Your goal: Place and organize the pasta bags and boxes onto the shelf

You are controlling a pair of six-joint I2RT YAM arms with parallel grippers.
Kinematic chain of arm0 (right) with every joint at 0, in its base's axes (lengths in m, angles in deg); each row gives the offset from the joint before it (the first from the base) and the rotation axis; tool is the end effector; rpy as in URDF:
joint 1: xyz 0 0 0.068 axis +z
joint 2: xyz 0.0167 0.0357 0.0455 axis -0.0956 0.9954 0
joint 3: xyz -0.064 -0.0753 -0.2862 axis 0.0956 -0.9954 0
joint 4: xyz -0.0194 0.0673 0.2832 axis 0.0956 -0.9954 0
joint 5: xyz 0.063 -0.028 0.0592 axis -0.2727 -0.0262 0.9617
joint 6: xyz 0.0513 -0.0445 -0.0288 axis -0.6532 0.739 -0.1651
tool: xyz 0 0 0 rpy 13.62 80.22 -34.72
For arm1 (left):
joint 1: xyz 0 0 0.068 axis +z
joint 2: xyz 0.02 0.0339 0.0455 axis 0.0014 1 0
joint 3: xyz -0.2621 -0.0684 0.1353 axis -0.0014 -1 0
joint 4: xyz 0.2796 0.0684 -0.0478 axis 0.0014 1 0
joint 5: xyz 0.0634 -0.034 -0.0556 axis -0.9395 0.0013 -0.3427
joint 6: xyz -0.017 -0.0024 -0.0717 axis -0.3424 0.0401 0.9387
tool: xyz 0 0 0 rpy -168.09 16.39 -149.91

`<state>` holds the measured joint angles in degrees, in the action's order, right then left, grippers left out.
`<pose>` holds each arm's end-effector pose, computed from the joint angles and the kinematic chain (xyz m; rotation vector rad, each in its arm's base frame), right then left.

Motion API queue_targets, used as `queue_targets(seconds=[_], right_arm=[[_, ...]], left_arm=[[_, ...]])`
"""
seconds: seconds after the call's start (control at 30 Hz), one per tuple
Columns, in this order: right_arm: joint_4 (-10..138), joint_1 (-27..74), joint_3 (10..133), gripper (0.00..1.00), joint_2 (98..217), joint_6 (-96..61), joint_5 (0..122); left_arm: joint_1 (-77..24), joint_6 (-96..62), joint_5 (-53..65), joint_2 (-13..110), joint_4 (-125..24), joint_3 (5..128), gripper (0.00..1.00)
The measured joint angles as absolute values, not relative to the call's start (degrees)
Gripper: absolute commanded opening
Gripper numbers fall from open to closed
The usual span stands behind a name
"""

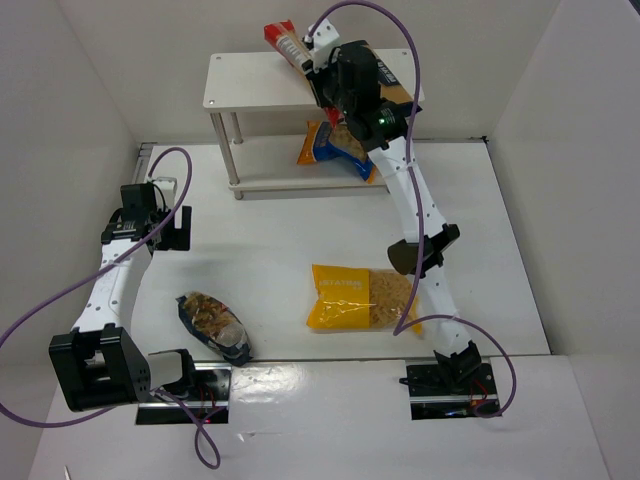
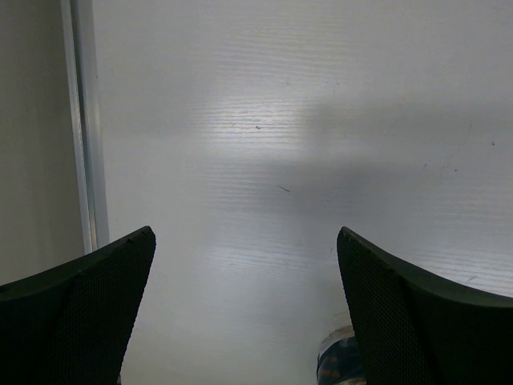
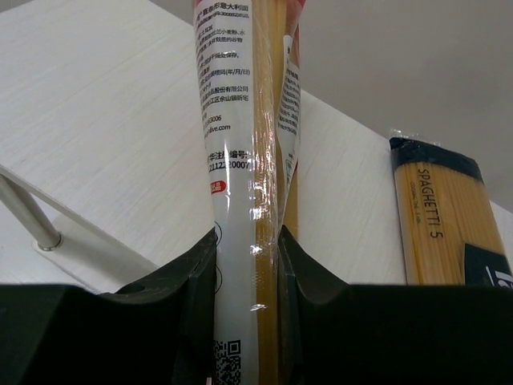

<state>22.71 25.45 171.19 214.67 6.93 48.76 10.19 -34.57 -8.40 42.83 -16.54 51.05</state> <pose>0.4840 0.2849 0.5114 -0.6274 1.5335 0.1189 0.2927 0.0589 0.2876 -0.1430 2.3648 0.2600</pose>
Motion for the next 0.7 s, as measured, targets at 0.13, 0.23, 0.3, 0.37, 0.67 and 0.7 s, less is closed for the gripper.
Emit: queue_targets(seconds=[0.13,0.23,0.3,0.37,0.67,0.7], right_arm=[[24.9,25.5,171.3,0.0,215.4,7.7,48.8],[26.0,25.5,171.5,0.0,215.9,8.6,48.6],[27.2,25.5,171.6,0.0,216.3,9.2,48.3],[28.4,25.5,171.7,0.0,216.7,9.9,47.9],[32.5,25.9,172.2,0.3,218.4,12.3,45.9],[32.9,25.9,172.3,0.32,218.6,12.4,45.8]], left_arm=[[10.2,-34.6,-8.4,42.8,-16.6,51.0,1.0],[10.2,-34.6,-8.4,42.8,-16.6,51.0,1.0],[10.2,-34.6,-8.4,42.8,-16.5,51.0,1.0],[10.2,-34.6,-8.4,42.8,-16.5,51.0,1.0],[10.2,-34.6,-8.3,42.8,-16.5,51.0,1.0],[10.2,-34.6,-8.2,42.8,-16.5,51.0,1.0]])
